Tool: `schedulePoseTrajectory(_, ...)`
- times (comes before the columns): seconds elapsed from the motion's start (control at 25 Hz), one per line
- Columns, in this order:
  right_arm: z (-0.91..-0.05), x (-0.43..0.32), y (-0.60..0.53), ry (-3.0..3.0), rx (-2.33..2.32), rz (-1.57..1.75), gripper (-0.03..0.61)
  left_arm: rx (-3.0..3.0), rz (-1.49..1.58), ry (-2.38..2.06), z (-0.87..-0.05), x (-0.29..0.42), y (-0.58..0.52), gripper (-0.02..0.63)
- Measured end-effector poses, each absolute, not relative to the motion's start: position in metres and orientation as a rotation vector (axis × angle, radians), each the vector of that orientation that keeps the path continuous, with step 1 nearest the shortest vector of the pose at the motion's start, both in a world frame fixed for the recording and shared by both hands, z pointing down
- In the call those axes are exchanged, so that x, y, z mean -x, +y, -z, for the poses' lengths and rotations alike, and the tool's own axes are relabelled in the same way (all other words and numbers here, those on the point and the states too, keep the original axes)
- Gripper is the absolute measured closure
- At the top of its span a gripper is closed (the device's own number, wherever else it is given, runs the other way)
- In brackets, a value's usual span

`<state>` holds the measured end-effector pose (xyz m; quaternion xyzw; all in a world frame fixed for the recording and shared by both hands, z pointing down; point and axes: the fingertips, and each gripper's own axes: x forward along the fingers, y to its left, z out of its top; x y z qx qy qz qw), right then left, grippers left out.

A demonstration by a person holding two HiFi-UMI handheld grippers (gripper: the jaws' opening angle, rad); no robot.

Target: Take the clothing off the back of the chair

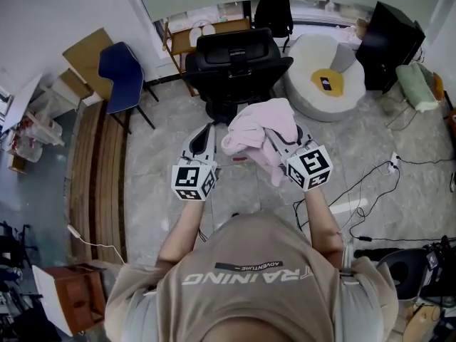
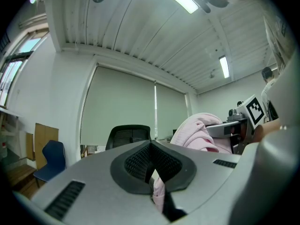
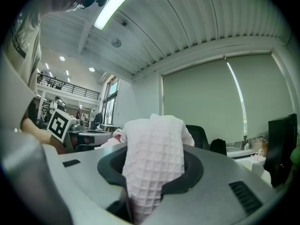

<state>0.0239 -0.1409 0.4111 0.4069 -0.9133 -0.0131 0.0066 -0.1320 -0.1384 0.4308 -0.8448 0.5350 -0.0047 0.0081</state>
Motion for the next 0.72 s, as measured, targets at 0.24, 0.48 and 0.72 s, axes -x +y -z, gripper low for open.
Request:
schedulePoseTrajectory(0.24,-0.4067,-0.0254,-0.1391,-2.841,-1.295,0.078,0.413,2.642,0.007,1.649,-0.4266,0.1285,-0.1388,0.604)
schedulePoseTrajectory(0.48,-0.4037,-0.0279,-0.1362,-2.844,-1.305,0.085,0.413,2.645,0.011,1.642,-0.4261,0.1255,-0.1359,0.604)
schedulePoseTrajectory(0.72,-0.4055,-0.0276,-0.1362,-2.846,-1.301,0.072,0.413,2.657,0.003,1.634,-0.4247,0.1233,-0.1351,0.604)
